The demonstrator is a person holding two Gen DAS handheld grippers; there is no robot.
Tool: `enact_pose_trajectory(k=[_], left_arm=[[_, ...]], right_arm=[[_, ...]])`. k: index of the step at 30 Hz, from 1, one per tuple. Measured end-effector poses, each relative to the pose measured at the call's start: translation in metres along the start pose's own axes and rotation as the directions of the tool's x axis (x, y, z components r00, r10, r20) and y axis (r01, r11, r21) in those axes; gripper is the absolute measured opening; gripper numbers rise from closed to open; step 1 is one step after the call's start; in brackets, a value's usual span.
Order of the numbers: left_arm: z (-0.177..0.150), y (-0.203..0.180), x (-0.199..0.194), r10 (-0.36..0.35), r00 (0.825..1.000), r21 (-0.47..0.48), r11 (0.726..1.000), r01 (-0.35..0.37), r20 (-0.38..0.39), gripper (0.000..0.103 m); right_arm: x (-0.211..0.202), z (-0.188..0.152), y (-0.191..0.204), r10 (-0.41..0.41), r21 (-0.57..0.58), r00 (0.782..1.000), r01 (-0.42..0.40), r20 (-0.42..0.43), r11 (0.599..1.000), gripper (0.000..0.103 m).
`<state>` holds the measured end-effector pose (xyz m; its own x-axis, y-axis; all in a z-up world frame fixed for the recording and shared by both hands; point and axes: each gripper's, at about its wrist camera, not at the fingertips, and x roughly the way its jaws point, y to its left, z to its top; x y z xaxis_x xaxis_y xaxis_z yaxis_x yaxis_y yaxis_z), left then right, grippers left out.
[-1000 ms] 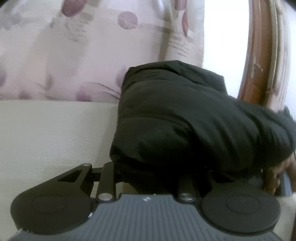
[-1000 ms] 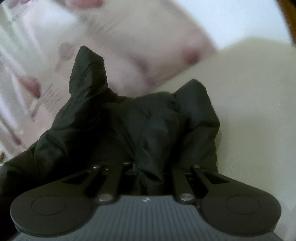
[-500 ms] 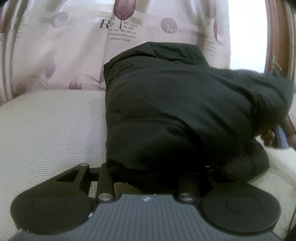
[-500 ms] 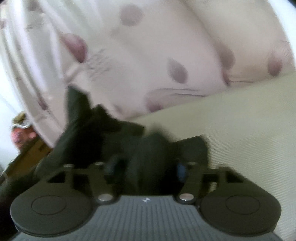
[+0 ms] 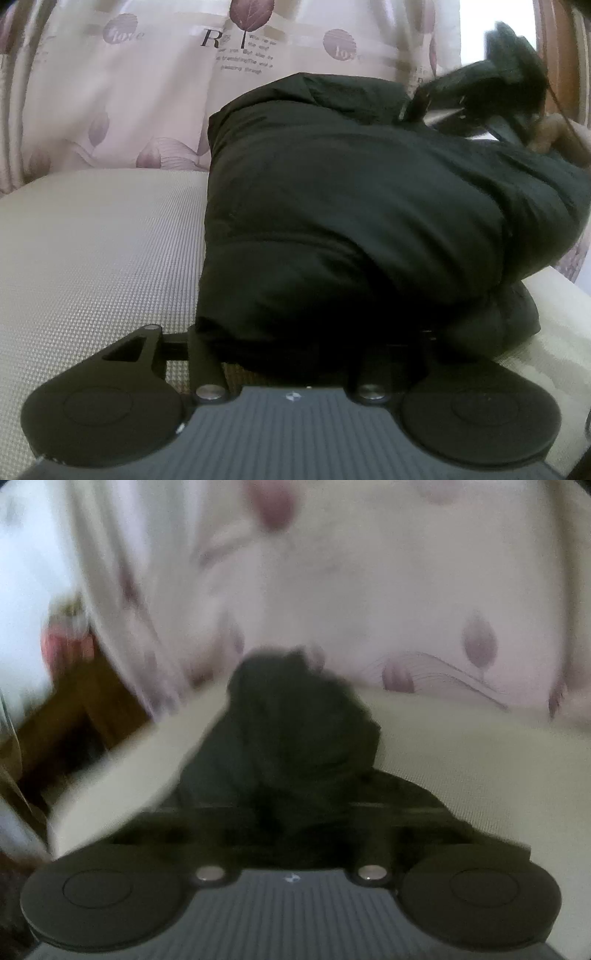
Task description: Fold large clothes
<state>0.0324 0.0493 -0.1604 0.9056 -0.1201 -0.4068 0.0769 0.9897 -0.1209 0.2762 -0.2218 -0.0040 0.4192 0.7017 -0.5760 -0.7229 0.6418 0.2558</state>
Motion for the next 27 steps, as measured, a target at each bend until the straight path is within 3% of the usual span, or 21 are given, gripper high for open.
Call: enact_pose_trajectory(k=[2, 6, 12, 18, 22, 27], left_arm=[[0.001, 0.001, 0.002, 0.014, 1.0, -0.017, 1.0, -0.014, -0.01, 0.054], [0.001, 0.004, 0.004, 0.023, 0.999, -0.05, 0.998, -0.024, -0.024, 0.064], [0.001, -0.002, 0.007, 0.036, 0.999, -0.023, 0.999, -0.037, -0.035, 0.07], [0.002, -0.004, 0.008, 0.04, 0.998, -0.009, 0.999, -0.04, -0.044, 0.074], [0.002, -0.002, 0.007, 0.027, 0.999, -0.022, 0.999, -0.028, -0.044, 0.075], [0.002, 0.009, -0.021, -0.078, 0.997, -0.048, 0.996, 0.08, 0.028, 0.065]], right_arm=[[-0.006, 0.001, 0.027, -0.061, -0.17, 0.997, 0.068, 0.042, 0.983, 0.01], [-0.049, -0.006, 0.049, -0.187, -0.313, 0.962, 0.243, 0.198, 0.918, 0.007], [-0.063, -0.051, 0.022, -0.303, -0.246, 0.923, 0.359, 0.239, 0.9, 0.007], [-0.07, -0.091, -0.019, -0.306, -0.029, 0.904, 0.329, 0.298, 0.944, 0.007], [-0.058, -0.104, -0.047, -0.275, 0.076, 0.911, 0.265, 0.309, 0.961, 0.007], [-0.038, -0.108, -0.07, -0.265, 0.158, 0.906, 0.224, 0.329, 0.962, 0.008]])
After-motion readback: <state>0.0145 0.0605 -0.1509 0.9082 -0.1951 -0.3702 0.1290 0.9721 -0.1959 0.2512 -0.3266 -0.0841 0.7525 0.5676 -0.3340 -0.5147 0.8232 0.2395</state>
